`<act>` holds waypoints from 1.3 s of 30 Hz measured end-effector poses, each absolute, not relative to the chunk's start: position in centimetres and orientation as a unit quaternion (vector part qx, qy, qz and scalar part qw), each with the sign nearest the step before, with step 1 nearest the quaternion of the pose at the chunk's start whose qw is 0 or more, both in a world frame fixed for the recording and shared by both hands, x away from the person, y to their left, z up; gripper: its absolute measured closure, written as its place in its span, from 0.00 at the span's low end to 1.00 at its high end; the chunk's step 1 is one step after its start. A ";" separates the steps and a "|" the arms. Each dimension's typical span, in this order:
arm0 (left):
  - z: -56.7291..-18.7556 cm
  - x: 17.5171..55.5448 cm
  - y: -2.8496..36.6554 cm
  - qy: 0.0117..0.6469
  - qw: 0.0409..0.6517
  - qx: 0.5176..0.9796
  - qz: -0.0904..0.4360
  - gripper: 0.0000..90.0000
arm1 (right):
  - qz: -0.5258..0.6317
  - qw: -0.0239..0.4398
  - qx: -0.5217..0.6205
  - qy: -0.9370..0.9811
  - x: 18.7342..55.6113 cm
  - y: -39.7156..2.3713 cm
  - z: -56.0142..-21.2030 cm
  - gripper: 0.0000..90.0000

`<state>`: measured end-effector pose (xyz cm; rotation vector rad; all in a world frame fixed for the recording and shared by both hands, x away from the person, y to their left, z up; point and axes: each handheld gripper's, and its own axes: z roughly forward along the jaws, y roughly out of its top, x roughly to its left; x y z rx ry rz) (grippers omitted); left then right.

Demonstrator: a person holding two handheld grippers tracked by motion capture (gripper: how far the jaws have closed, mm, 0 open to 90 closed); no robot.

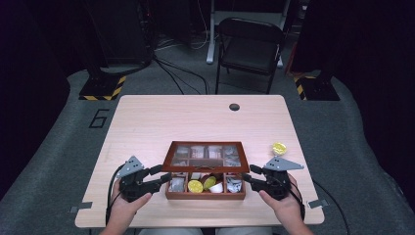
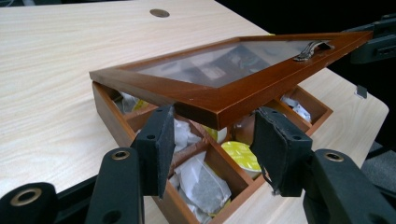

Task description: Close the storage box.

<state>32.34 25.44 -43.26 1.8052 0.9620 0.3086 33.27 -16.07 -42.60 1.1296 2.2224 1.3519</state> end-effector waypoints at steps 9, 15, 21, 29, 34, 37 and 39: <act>-44.7 31.7 25.7 0.401 0.512 0.751 0.111 0.54 | 0.449 0.155 0.383 0.792 32.2 -15.8 -44.2 0.64; -45.6 31.1 25.5 0.402 0.501 0.758 0.111 0.54 | 0.442 0.144 0.384 0.798 32.0 -15.5 -45.3 0.65; -46.4 30.9 25.6 0.403 0.490 0.765 0.109 0.57 | 0.444 0.141 0.385 0.797 31.9 -15.7 -45.5 0.65; -46.8 30.9 25.5 0.401 0.484 0.770 0.108 0.61 | 0.445 0.128 0.380 0.801 31.9 -15.9 -46.0 0.65; -47.2 30.9 25.4 0.396 0.475 0.778 0.109 0.62 | 0.437 0.122 0.379 0.807 31.9 -15.9 -46.4 0.65; -47.4 30.8 25.4 0.394 0.468 0.784 0.101 0.61 | 0.433 0.119 0.375 0.811 31.9 -15.8 -46.6 0.65; -47.5 30.8 25.3 0.394 0.466 0.785 0.103 0.61 | 0.426 0.118 0.371 0.816 31.9 -15.7 -46.8 0.65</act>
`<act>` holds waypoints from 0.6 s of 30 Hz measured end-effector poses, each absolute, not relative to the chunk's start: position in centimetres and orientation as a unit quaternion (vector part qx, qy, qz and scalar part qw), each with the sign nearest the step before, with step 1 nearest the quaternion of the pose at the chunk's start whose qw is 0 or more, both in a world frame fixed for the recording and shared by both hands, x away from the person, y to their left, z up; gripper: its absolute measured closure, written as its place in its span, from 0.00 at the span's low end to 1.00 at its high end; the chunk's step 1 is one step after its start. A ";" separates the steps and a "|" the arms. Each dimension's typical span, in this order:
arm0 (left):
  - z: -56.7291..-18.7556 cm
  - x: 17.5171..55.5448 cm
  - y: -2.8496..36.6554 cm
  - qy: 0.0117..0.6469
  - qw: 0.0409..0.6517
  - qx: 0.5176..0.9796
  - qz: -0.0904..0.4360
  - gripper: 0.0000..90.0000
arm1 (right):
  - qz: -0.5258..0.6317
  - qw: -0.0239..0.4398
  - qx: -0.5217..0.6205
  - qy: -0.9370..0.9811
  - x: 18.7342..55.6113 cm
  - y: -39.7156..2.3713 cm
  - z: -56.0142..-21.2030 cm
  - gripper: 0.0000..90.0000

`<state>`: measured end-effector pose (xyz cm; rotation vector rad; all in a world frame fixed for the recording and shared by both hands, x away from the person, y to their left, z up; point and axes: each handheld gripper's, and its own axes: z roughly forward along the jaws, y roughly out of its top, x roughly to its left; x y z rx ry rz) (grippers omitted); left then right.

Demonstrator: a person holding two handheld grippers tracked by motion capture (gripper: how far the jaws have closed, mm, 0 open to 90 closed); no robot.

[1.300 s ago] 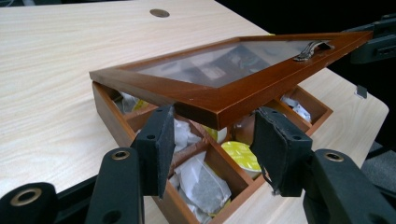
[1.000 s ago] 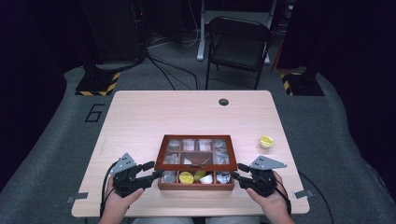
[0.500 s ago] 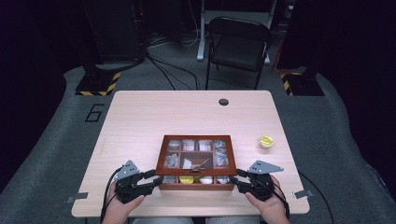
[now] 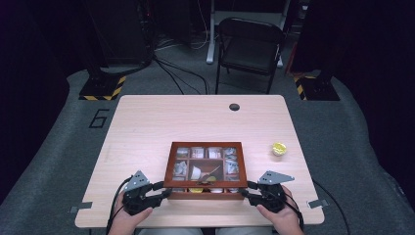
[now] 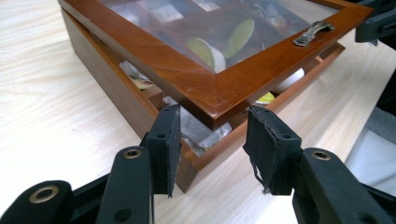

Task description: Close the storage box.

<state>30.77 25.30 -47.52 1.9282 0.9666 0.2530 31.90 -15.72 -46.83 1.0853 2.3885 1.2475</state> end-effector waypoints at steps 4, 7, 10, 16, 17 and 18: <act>-47.7 30.8 25.4 0.397 0.465 0.785 0.104 0.61 | 0.420 0.118 0.368 0.821 31.9 -15.6 -47.1 0.65; -47.9 30.8 25.3 0.396 0.460 0.787 0.103 0.61 | 0.418 0.117 0.372 0.821 31.9 -15.5 -47.2 0.65; -48.0 30.7 25.2 0.398 0.456 0.790 0.101 0.60 | 0.413 0.117 0.373 0.823 31.8 -15.4 -47.4 0.64; -48.0 30.7 25.1 0.402 0.457 0.787 0.102 0.60 | 0.413 0.118 0.371 0.823 31.9 -15.4 -47.5 0.63; -48.0 30.7 25.2 0.401 0.456 0.788 0.102 0.60 | 0.413 0.118 0.370 0.824 31.9 -15.4 -47.6 0.63; -48.0 30.7 25.2 0.401 0.455 0.789 0.100 0.60 | 0.412 0.118 0.370 0.824 31.9 -15.4 -47.6 0.63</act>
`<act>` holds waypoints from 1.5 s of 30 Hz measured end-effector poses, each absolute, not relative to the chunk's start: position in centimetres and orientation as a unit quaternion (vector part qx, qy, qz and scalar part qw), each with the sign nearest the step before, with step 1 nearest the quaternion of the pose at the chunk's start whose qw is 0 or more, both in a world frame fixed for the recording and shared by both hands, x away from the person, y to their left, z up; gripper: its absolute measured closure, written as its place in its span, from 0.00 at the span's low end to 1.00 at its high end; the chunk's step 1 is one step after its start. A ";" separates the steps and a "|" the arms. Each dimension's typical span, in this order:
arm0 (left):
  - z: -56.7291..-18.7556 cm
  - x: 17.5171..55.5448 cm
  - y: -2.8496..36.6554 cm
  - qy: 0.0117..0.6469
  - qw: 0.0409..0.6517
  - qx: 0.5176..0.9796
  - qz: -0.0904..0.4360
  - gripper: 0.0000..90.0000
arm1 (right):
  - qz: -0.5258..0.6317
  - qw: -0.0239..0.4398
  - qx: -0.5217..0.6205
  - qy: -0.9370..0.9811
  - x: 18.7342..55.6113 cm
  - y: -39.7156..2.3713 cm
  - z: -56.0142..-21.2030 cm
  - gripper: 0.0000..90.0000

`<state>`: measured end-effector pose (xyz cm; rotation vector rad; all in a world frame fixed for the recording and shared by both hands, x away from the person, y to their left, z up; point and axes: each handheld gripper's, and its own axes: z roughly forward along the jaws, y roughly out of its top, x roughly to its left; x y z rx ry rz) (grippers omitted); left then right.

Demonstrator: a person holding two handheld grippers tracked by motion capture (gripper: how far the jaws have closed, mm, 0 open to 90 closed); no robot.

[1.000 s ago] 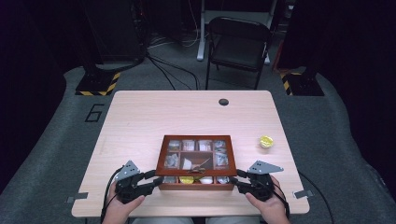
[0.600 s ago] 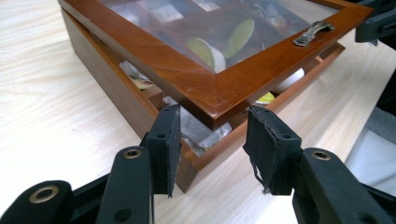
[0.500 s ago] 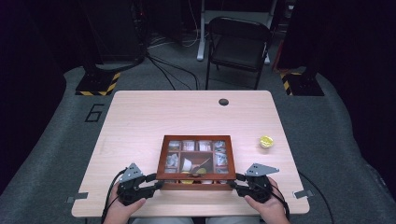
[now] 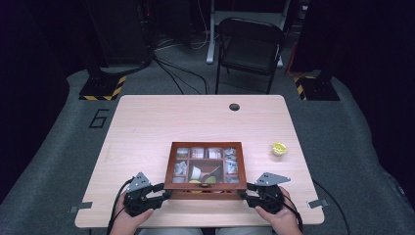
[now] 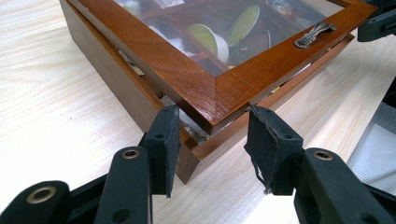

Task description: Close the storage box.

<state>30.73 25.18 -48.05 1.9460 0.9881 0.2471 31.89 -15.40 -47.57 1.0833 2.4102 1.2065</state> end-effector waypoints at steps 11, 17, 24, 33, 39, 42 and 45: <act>-48.3 30.4 25.0 0.404 0.440 0.798 0.083 0.56 | 0.402 0.099 0.377 0.828 32.0 -15.5 -47.9 0.61; -48.6 30.3 25.3 0.418 0.442 0.790 0.073 0.54 | 0.402 0.097 0.386 0.824 31.7 -15.7 -47.8 0.60; -48.5 30.3 25.4 0.418 0.443 0.790 0.076 0.54 | 0.414 0.105 0.386 0.818 31.5 -16.1 -47.4 0.60; -48.1 30.7 26.2 0.427 0.457 0.776 0.082 0.50 | 0.423 0.111 0.398 0.806 31.8 -16.7 -47.1 0.56; -47.9 30.9 26.7 0.432 0.461 0.770 0.089 0.48 | 0.432 0.114 0.408 0.796 32.0 -17.4 -46.8 0.55; -48.0 31.0 26.8 0.432 0.458 0.772 0.091 0.47 | 0.437 0.116 0.414 0.790 32.2 -17.8 -46.7 0.54; -47.9 31.1 26.8 0.434 0.459 0.770 0.091 0.46 | 0.438 0.112 0.420 0.787 32.6 -18.1 -46.7 0.51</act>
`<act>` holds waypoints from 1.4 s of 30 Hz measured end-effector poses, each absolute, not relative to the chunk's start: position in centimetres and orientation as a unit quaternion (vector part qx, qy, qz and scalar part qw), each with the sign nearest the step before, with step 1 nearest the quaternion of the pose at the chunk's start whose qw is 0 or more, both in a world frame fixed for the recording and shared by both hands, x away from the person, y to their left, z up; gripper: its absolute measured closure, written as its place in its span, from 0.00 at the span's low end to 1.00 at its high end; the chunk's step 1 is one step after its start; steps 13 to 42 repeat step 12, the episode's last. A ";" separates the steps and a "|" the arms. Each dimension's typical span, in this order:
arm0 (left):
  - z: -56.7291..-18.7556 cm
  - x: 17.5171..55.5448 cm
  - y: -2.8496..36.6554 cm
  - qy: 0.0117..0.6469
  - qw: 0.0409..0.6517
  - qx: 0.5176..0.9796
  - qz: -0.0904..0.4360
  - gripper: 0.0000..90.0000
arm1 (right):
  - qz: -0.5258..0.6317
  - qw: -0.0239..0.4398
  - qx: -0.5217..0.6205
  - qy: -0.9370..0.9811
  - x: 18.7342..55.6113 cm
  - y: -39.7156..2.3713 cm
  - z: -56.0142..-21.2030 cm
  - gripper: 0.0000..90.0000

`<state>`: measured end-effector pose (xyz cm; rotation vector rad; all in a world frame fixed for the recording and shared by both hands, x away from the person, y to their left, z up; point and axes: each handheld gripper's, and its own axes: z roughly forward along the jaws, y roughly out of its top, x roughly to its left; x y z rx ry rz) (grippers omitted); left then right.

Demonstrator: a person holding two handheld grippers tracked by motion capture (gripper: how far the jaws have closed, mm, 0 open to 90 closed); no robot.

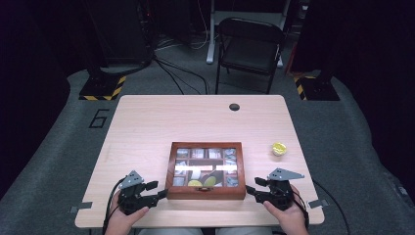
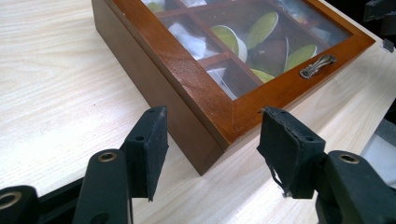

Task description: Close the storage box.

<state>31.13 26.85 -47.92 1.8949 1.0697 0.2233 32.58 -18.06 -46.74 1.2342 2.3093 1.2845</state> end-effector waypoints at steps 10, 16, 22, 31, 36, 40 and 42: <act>-48.0 31.5 27.1 0.431 0.468 0.766 0.093 0.42 | 0.452 0.103 0.421 0.780 32.8 -18.7 -46.8 0.53; -48.0 31.5 26.9 0.428 0.470 0.767 0.090 0.42 | 0.457 0.100 0.411 0.782 32.7 -18.6 -46.8 0.52; -48.0 31.5 26.9 0.428 0.470 0.767 0.090 0.42 | 0.457 0.100 0.411 0.782 32.7 -18.6 -46.8 0.52; -48.0 31.5 26.9 0.428 0.470 0.767 0.090 0.42 | 0.457 0.100 0.411 0.782 32.7 -18.6 -46.8 0.52; -48.0 31.5 26.9 0.428 0.470 0.767 0.090 0.42 | 0.457 0.100 0.411 0.782 32.7 -18.6 -46.8 0.52; -48.0 31.5 26.9 0.428 0.470 0.767 0.090 0.42 | 0.457 0.100 0.411 0.782 32.7 -18.6 -46.8 0.52; -48.0 31.5 26.9 0.428 0.470 0.767 0.090 0.42 | 0.457 0.100 0.411 0.782 32.7 -18.6 -46.8 0.52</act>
